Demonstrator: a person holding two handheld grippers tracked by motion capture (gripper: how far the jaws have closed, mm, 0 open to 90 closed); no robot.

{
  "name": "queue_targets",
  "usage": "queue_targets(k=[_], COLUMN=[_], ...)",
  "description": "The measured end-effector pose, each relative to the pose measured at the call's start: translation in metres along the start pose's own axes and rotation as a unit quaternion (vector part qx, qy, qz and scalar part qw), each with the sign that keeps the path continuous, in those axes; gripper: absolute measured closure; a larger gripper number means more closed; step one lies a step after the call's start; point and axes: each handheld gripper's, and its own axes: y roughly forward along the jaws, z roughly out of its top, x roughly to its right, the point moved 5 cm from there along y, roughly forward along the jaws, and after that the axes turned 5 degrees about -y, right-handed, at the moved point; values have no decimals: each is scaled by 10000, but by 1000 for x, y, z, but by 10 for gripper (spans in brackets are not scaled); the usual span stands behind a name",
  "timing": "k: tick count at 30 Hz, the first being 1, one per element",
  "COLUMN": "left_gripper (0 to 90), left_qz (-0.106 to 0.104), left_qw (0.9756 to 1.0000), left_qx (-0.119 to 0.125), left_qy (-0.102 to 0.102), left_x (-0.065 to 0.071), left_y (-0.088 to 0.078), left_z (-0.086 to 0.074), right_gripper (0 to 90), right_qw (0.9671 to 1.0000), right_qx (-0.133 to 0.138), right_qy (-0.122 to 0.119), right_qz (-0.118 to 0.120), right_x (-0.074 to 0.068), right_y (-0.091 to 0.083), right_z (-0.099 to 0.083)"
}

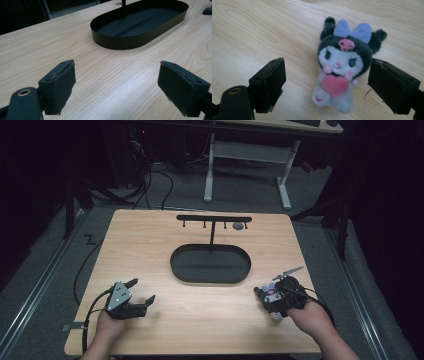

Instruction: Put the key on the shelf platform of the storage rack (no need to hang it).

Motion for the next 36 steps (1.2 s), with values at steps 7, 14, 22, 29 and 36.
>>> queue_targets(k=[7, 14, 22, 29, 36], left_gripper=[152, 151, 151, 149, 149], left_qz=[43, 17, -100, -27, -30], left_qw=[10000, 9999, 9999, 9999, 9998], left_qx=[13, 115, 79, 110, 213], left_qy=[-65, -69, 13, -34, -8], left_x=[-3, -2, 4, 3, 7], left_y=[-5, -10, -15, -19, -3], left_z=[-3, -2, -6, -5, 5], right_gripper=[147, 147, 149, 194, 224], right_qw=[9997, 9984, 9975, 9973, 9968], right_qx=[-185, -432, -673, -697, -784], right_qy=[187, 220, 182, 213, 181], right_qz=[-20, -284, -74, 8, 33], right_x=[12, 17, 13, 11, 5], right_y=[2, 14, 24, 26, 33], right_z=[-11, -18, -20, -17, -20])
